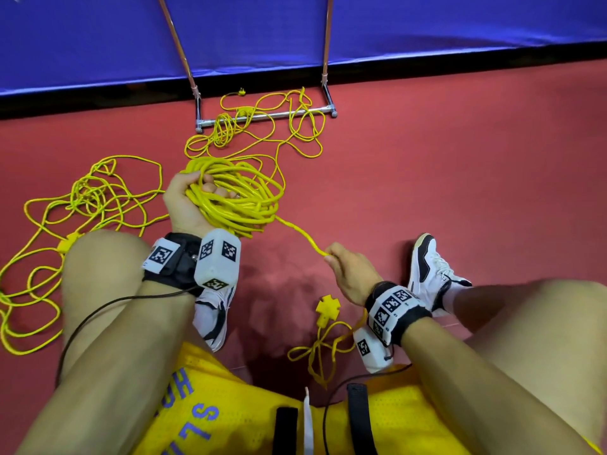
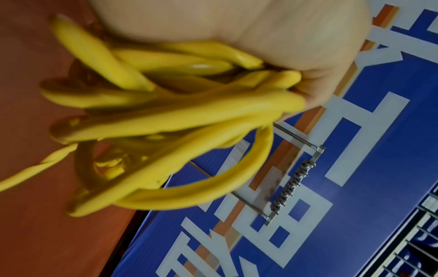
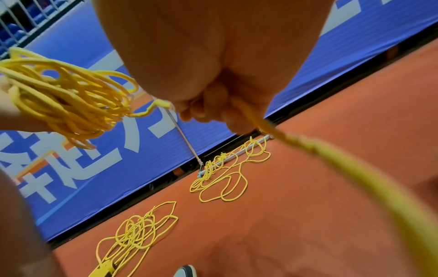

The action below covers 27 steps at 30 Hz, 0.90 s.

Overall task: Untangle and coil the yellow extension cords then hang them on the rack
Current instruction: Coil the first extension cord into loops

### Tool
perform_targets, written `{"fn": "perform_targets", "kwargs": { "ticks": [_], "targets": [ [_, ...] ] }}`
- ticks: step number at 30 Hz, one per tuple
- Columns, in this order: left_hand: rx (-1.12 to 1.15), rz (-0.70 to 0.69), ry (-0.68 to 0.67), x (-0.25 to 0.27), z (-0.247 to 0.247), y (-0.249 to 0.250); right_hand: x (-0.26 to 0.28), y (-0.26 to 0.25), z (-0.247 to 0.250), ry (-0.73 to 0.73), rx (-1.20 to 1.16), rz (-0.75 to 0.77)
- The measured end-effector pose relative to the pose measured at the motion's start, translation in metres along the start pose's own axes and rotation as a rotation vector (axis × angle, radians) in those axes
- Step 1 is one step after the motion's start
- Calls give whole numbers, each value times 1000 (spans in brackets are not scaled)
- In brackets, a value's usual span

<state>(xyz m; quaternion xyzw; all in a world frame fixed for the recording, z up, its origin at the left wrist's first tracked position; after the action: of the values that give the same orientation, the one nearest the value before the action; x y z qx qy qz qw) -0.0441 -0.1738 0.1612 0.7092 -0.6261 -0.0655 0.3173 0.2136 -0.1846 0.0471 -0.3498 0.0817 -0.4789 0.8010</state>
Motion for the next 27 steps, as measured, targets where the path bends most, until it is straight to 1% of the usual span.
{"fn": "perform_targets", "kwargs": {
  "ticks": [2, 4, 5, 7, 9, 10, 12, 13, 15, 16, 17, 18, 19, 22, 23, 24, 25, 26, 27],
  "targets": [
    [-11, 5, -15, 2, -2, -3, -1, 5, 4, 35, 37, -43],
    [-29, 4, -50, 7, -6, -4, -2, 13, 11, 76, 135, -138],
    [-36, 10, -77, 9, -8, -4, -2, 23, 17, 95, 173, -245],
    [-40, 40, -150, 13, -10, -4, 3, 51, 33, 114, 195, -510],
    [-61, 85, -238, 15, -11, -5, 12, 78, 50, 131, 118, -748],
    [-90, 101, -273, 16, -10, -6, 15, 84, 60, 182, 32, -822],
    [-168, 125, -308, 18, -9, -13, 16, 86, 80, 362, -143, -870],
    [-194, 141, -320, 19, -8, -17, 14, 85, 87, 457, -208, -858],
    [-212, 184, -348, 21, -6, -24, 7, 73, 100, 623, -303, -758],
    [-212, 215, -373, 22, -5, -27, 2, 64, 103, 676, -341, -707],
    [-209, 252, -411, 24, -5, -29, -4, 56, 103, 686, -356, -666],
    [-205, 296, -457, 27, -5, -31, -11, 48, 101, 657, -334, -628],
    [-199, 339, -504, 29, -6, -34, -20, 38, 95, 596, -280, -580],
    [-189, 448, -633, 41, -11, -42, -42, 1, 62, 376, -141, -331],
    [-182, 479, -672, 44, -13, -45, -47, -11, 49, 262, -164, -238],
    [-165, 506, -710, 47, -16, -47, -46, -25, 36, 128, -259, -192],
    [-141, 527, -742, 49, -18, -49, -42, -37, 25, -4, -361, -190],
    [-115, 542, -768, 49, -19, -49, -33, -50, 18, -147, -408, -192],
    [-87, 552, -788, 48, -20, -48, -27, -58, 5, -279, -401, -199]
  ]
}}
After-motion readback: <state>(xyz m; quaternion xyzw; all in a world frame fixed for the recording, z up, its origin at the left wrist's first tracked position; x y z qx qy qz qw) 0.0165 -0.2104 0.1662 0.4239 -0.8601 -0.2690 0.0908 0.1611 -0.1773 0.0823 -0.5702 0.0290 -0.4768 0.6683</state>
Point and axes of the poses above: each hand's wrist, its own x-axis away from the middle knuckle, its own z-axis out of the back of the hand, y = z × x, the point moved 4 cm from there along -x, towards the middle knuckle, and after that the axes turned 9 degrees about -y, right-handed, at the moved point
